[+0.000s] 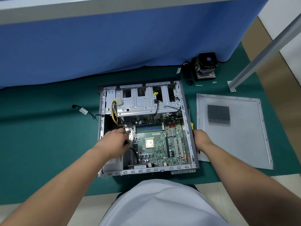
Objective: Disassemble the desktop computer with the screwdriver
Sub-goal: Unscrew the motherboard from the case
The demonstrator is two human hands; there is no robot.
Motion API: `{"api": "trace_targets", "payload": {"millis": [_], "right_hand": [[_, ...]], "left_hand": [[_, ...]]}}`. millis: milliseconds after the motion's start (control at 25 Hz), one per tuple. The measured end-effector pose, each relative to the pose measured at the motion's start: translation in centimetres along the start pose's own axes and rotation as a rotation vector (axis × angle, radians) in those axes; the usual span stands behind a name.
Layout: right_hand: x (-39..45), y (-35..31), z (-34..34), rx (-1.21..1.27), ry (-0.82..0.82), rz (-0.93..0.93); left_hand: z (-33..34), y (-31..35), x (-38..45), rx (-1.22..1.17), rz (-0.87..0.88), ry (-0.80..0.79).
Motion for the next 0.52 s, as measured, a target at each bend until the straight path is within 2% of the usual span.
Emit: {"api": "trace_targets", "payload": {"millis": [160,280,400,520], "right_hand": [[-0.9,-0.5,-1.2,0.001,0.031,-0.098],[-3.0,-1.8,-4.5,0.121,0.151,-0.21],[-6.3,-4.4,-8.5,0.324,0.266,-0.361],[-10.1,-8.0,-10.3,0.436,0.256,-0.53]], "left_hand": [[-0.1,0.2,0.1,-0.027,0.004,0.005],[-0.8,1.2,0.0,-0.115,0.038,0.052],[-3.7,3.2,0.0,-0.333,0.132,0.268],[-6.9,5.1,0.0,-0.367,0.183,0.535]]}}
Point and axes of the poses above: each hand's wrist, its own x-axis towards the middle knuckle, its own z-axis out of the palm, y = z × x, the point moved 8 cm from there along x, towards the middle knuckle, and after that the axes turned 3 degrees about z, right-handed, at the moved point
